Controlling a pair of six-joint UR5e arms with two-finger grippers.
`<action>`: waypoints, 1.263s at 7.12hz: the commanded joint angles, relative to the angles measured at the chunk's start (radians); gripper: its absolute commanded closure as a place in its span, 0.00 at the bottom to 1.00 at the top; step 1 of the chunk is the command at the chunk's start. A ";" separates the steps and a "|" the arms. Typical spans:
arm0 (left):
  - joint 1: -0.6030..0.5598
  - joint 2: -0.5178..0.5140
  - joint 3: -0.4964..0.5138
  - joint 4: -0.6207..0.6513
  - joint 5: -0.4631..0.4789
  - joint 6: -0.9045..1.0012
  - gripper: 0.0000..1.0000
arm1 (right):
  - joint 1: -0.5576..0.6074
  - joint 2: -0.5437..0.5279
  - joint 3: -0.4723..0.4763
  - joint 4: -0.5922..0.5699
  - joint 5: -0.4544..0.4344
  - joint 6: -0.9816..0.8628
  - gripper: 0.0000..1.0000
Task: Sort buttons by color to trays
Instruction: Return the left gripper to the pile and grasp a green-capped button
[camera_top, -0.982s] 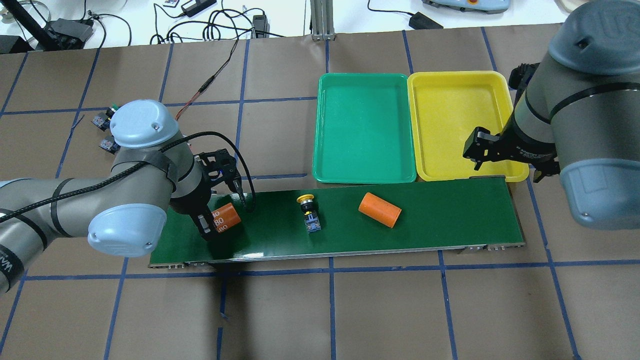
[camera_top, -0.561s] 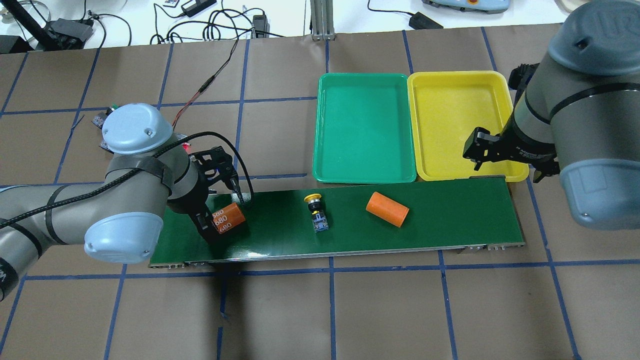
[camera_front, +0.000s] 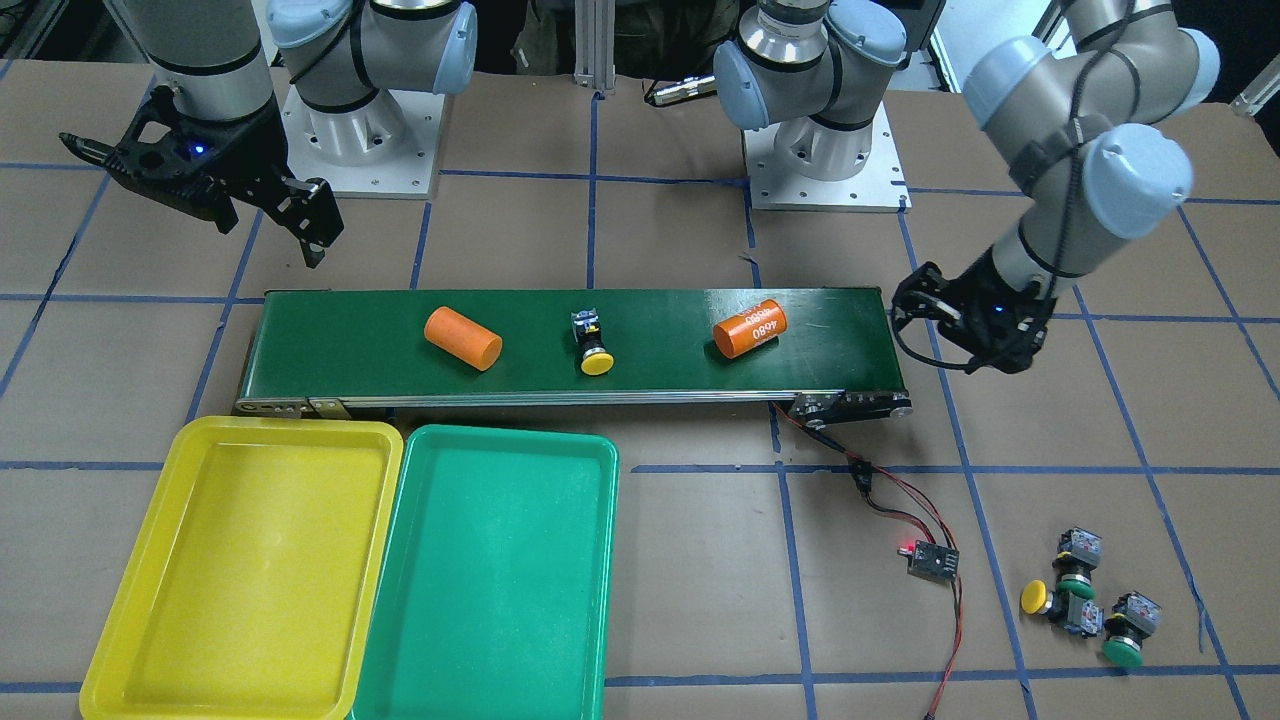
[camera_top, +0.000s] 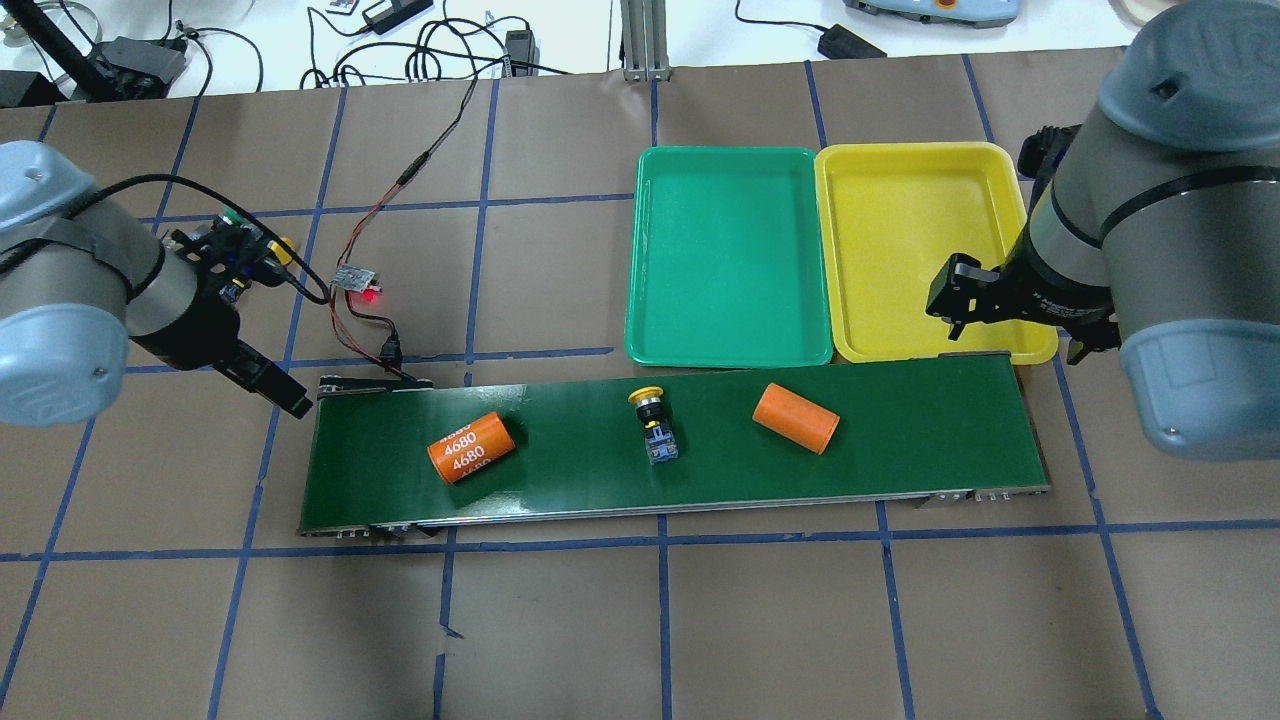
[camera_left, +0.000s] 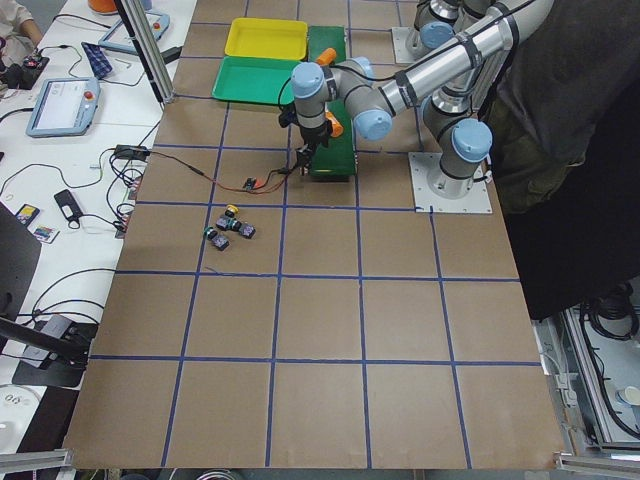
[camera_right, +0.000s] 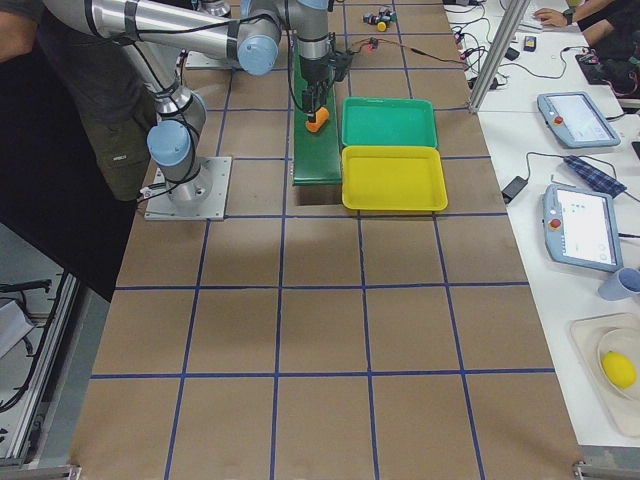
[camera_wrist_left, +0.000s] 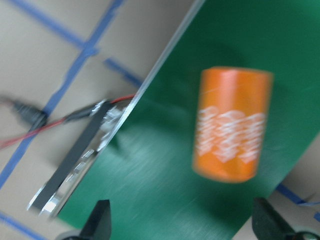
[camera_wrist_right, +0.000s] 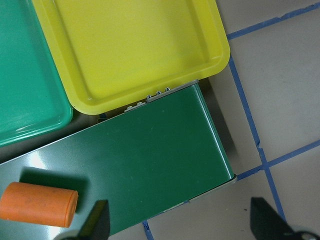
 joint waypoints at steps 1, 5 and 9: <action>0.050 -0.242 0.263 -0.001 0.006 -0.083 0.00 | -0.001 0.000 0.000 -0.001 0.002 0.001 0.00; 0.128 -0.494 0.428 0.142 0.019 0.023 0.00 | 0.001 -0.002 0.001 0.002 0.000 0.000 0.00; 0.104 -0.564 0.456 0.181 0.020 0.062 0.13 | 0.001 0.001 0.003 0.019 0.003 0.010 0.00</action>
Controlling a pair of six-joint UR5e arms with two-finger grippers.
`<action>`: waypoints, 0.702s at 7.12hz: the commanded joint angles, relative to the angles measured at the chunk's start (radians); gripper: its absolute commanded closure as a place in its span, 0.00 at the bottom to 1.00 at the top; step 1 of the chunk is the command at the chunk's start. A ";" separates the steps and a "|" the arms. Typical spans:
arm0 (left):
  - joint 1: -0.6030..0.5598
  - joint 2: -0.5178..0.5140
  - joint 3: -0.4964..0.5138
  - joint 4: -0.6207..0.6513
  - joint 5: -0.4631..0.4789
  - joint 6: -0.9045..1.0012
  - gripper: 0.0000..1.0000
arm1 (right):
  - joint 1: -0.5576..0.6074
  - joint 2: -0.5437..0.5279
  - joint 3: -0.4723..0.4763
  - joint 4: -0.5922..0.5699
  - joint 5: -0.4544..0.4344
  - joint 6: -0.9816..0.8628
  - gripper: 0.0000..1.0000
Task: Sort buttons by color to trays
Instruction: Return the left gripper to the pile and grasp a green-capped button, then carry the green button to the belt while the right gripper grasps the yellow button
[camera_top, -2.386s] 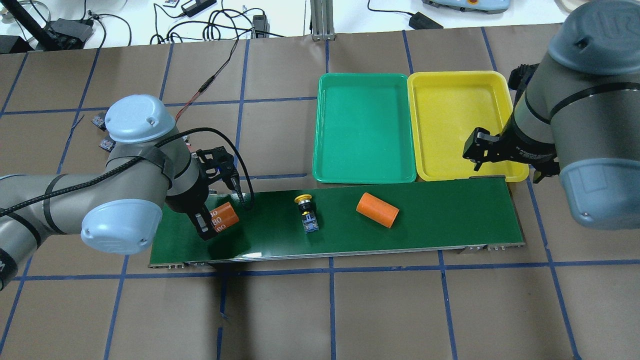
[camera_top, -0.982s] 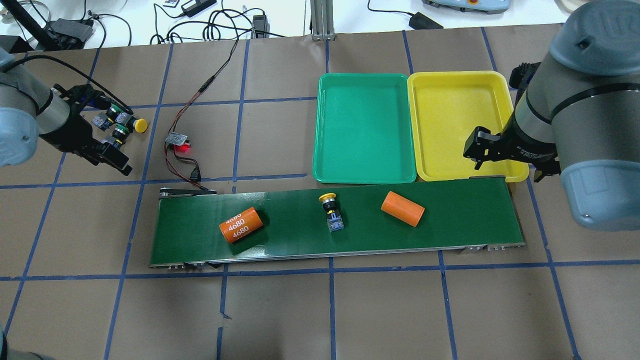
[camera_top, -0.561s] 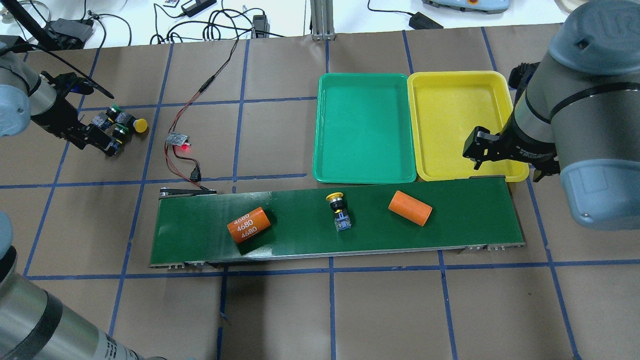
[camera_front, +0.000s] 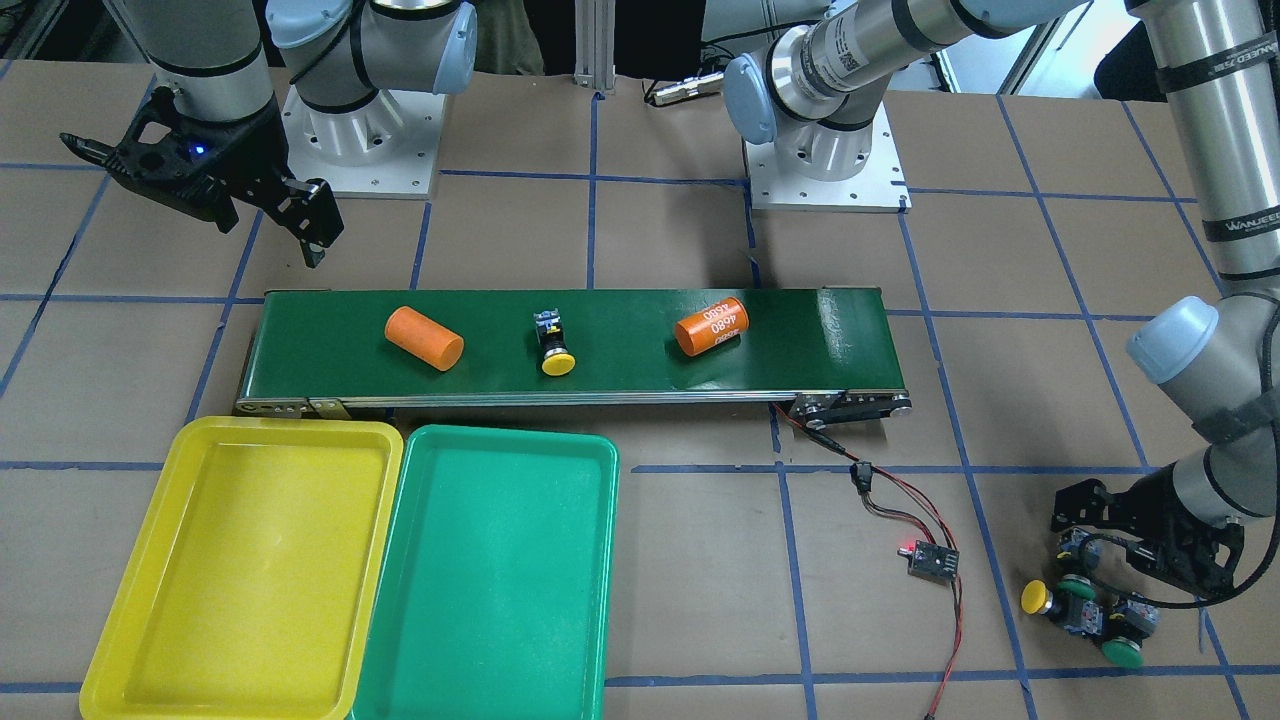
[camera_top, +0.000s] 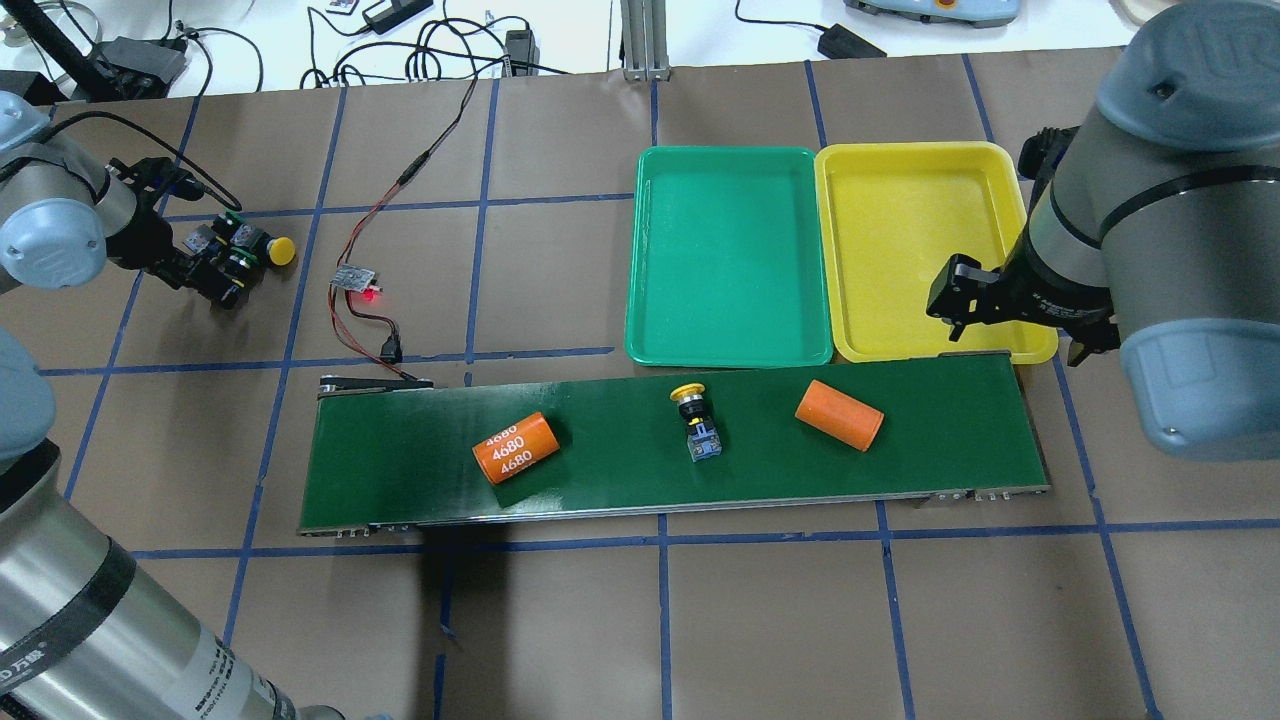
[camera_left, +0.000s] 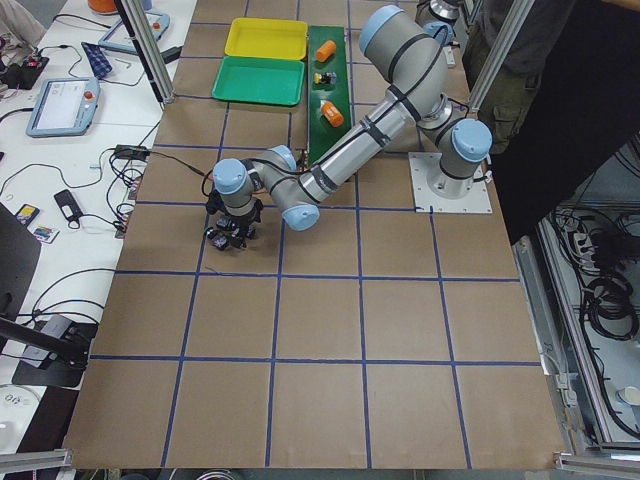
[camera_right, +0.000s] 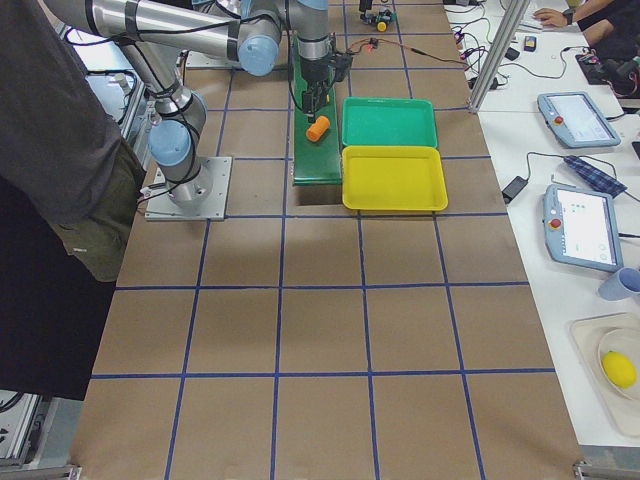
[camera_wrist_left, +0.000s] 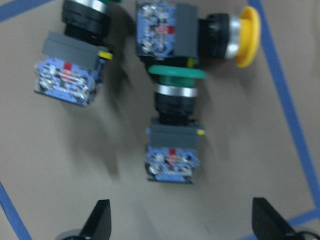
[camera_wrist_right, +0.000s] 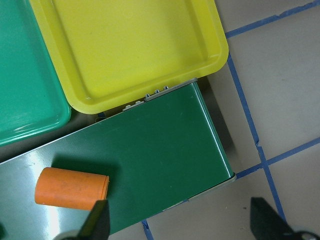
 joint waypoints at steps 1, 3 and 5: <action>-0.014 -0.009 0.007 -0.010 0.001 0.005 0.38 | 0.006 -0.007 0.021 0.025 0.002 0.000 0.00; -0.031 0.023 -0.015 -0.031 0.001 -0.006 0.79 | 0.008 -0.039 0.054 0.027 0.005 -0.003 0.00; -0.043 0.084 -0.020 -0.135 0.010 -0.021 0.88 | 0.008 -0.039 0.055 0.025 0.008 -0.003 0.00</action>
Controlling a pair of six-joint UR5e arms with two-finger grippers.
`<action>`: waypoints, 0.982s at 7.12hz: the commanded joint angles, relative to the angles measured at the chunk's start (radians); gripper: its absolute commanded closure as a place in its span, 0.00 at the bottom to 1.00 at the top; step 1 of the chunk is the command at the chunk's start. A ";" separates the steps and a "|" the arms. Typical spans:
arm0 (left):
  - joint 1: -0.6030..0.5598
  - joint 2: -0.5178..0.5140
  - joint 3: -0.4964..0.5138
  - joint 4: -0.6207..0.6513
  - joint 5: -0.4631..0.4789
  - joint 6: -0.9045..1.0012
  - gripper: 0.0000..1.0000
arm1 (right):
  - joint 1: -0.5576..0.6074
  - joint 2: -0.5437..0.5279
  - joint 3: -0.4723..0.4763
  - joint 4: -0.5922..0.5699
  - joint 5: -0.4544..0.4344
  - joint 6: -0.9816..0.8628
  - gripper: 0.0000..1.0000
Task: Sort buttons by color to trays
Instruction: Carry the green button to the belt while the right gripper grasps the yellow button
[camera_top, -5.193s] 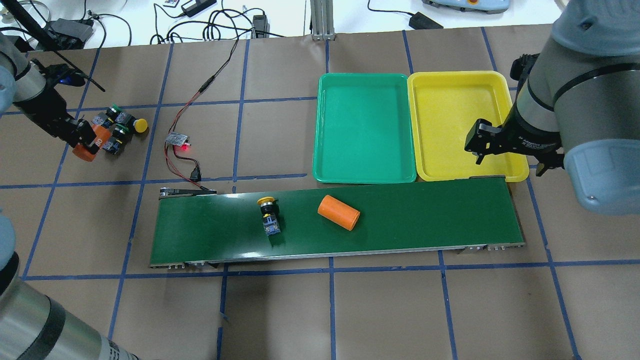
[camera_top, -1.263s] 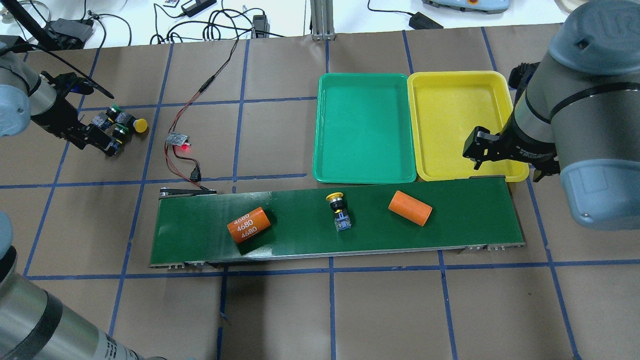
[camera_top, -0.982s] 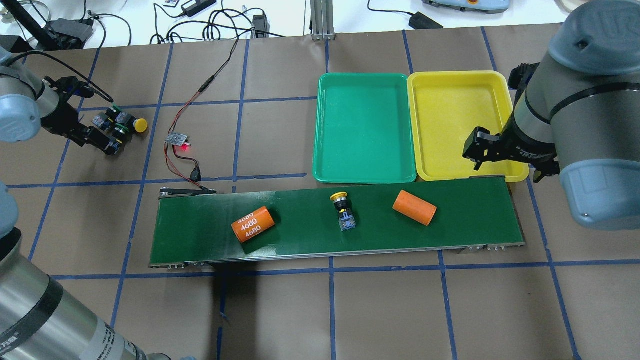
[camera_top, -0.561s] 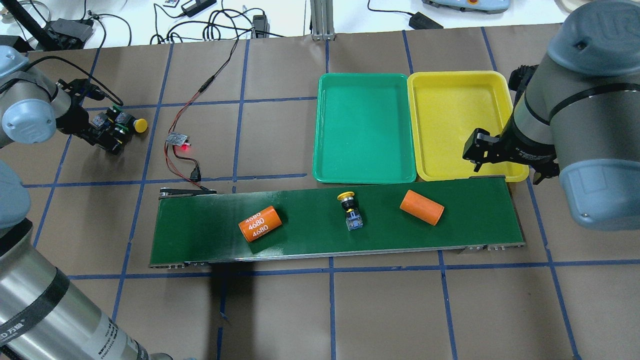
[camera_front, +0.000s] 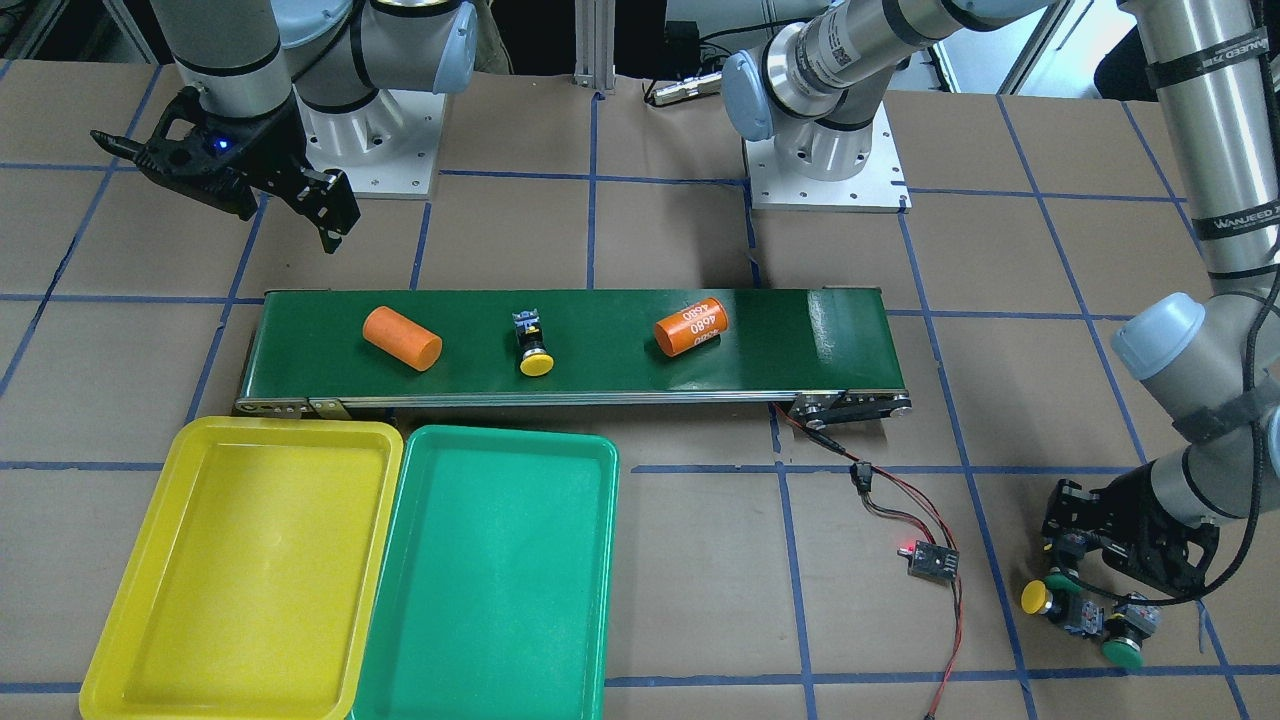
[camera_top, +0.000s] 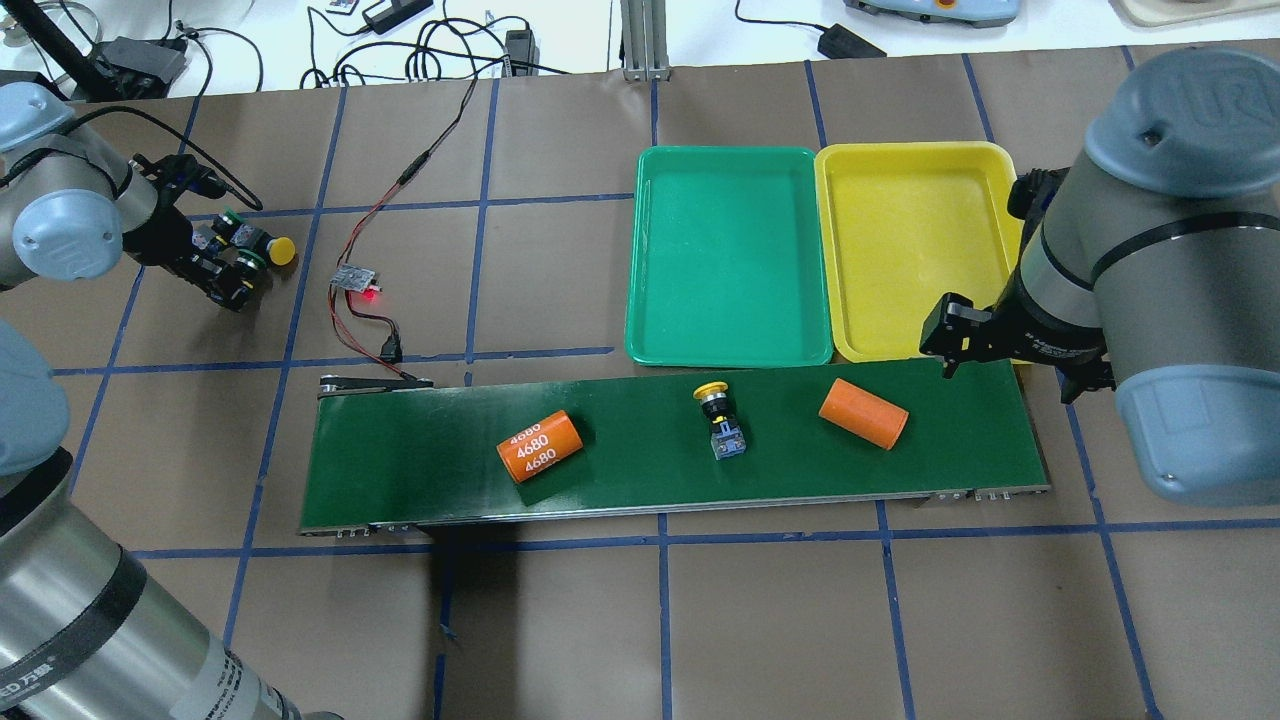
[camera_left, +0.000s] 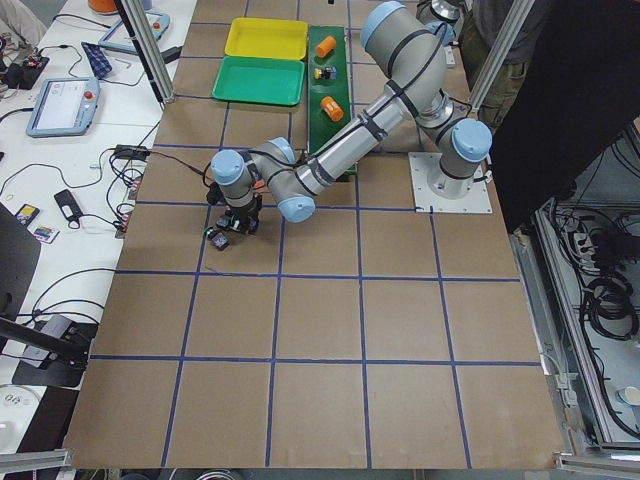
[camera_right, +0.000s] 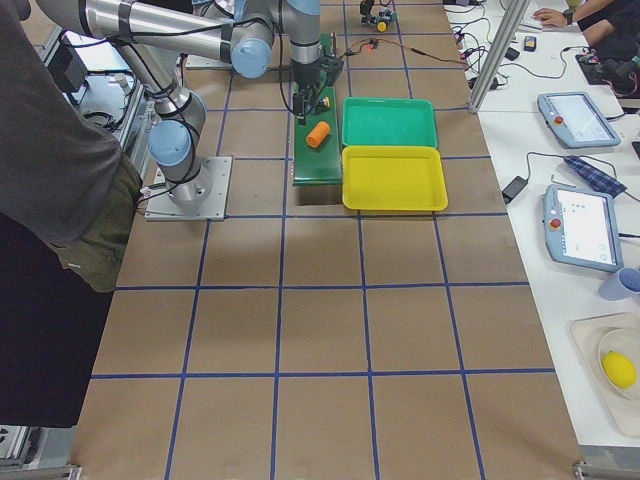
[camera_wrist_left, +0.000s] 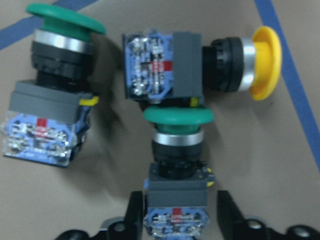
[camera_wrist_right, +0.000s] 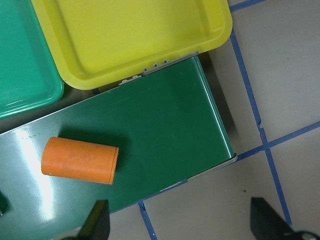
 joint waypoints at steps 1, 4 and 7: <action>-0.009 0.122 -0.014 -0.220 0.004 -0.125 0.88 | 0.006 0.007 -0.010 -0.013 0.125 0.006 0.00; -0.096 0.388 -0.261 -0.286 -0.003 -0.333 0.90 | 0.029 0.022 -0.013 -0.022 0.224 -0.003 0.00; -0.199 0.630 -0.555 -0.273 -0.013 -0.450 0.92 | 0.164 0.188 -0.017 -0.207 0.244 0.011 0.00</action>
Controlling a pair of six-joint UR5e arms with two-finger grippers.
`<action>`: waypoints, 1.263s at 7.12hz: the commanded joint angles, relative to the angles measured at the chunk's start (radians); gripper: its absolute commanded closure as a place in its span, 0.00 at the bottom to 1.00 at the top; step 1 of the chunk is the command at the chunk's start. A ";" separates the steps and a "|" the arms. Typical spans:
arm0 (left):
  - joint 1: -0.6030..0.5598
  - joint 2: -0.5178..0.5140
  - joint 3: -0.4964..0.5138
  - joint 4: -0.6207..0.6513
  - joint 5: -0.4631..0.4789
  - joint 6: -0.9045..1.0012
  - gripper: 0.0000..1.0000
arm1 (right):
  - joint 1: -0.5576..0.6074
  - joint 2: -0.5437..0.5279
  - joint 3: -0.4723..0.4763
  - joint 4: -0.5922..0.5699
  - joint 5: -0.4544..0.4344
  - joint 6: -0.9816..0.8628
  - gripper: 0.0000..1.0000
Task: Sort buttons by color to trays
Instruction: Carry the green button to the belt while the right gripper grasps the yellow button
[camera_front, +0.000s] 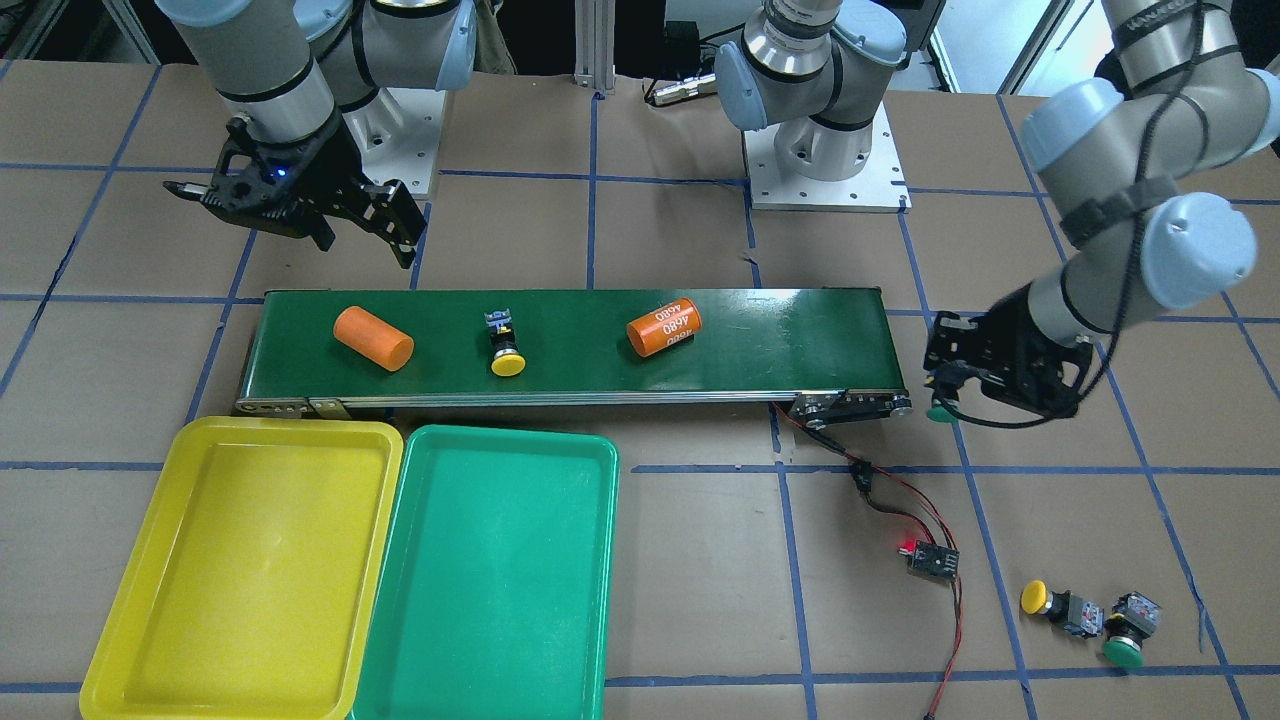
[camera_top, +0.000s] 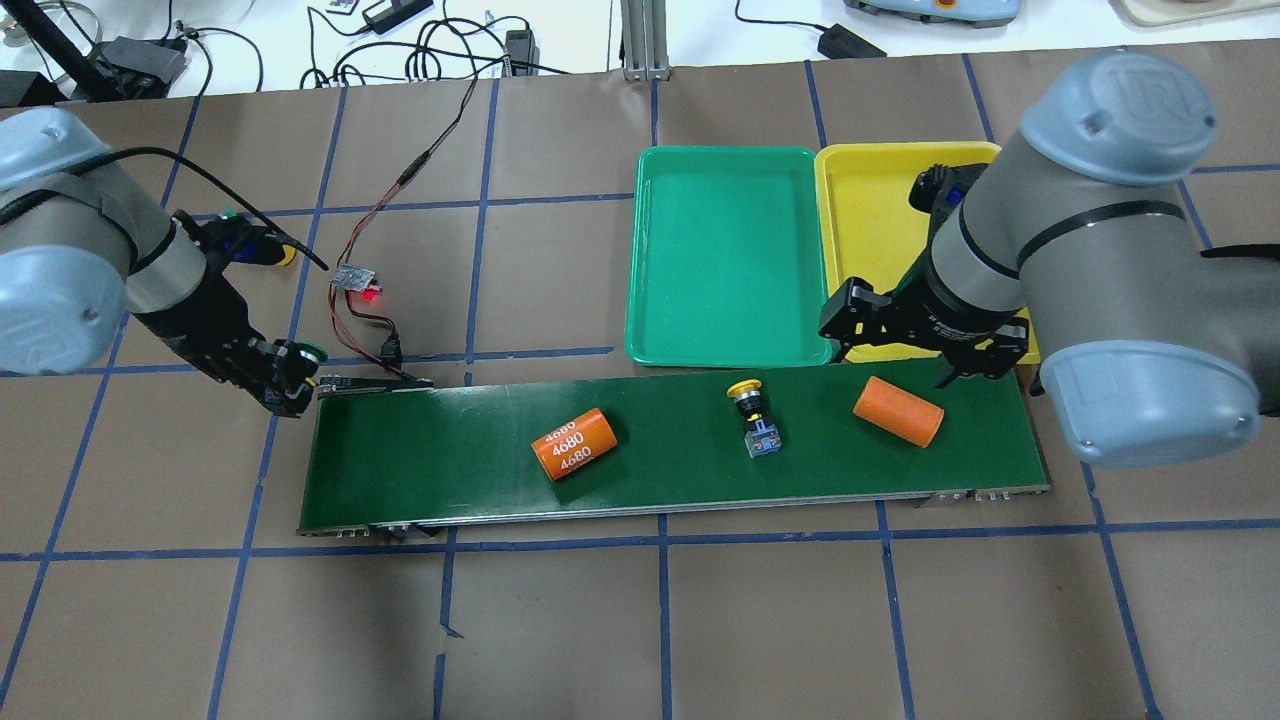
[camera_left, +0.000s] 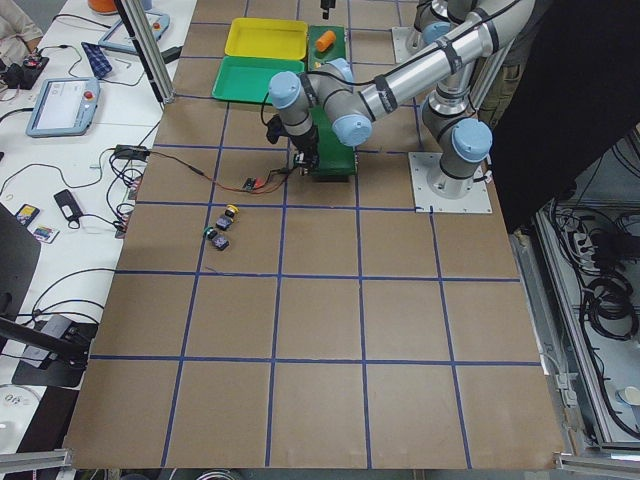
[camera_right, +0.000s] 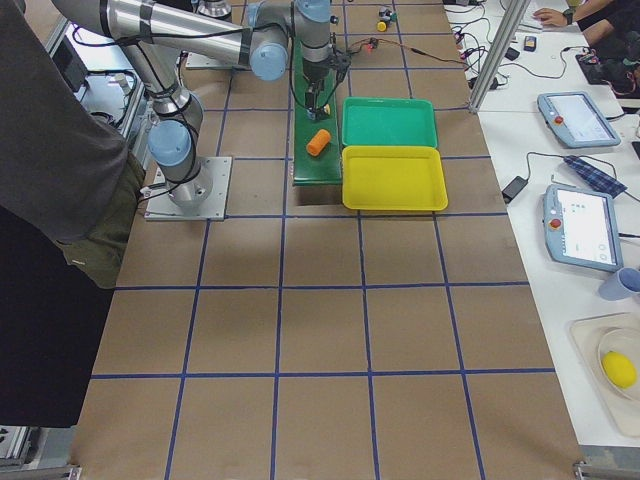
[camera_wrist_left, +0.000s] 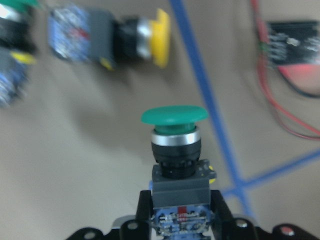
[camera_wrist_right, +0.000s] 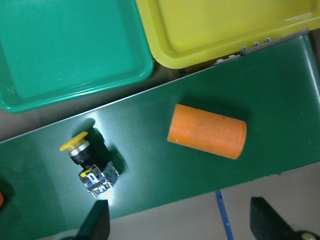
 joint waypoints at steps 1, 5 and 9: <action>-0.098 0.107 -0.115 0.004 -0.003 -0.143 0.92 | 0.100 0.089 0.005 -0.083 -0.035 0.002 0.00; -0.203 0.070 -0.117 0.056 -0.004 -0.318 0.41 | 0.105 0.211 0.023 -0.143 -0.038 -0.008 0.00; -0.110 0.040 -0.013 0.098 0.002 -0.295 0.00 | 0.105 0.284 0.051 -0.140 -0.043 0.002 0.04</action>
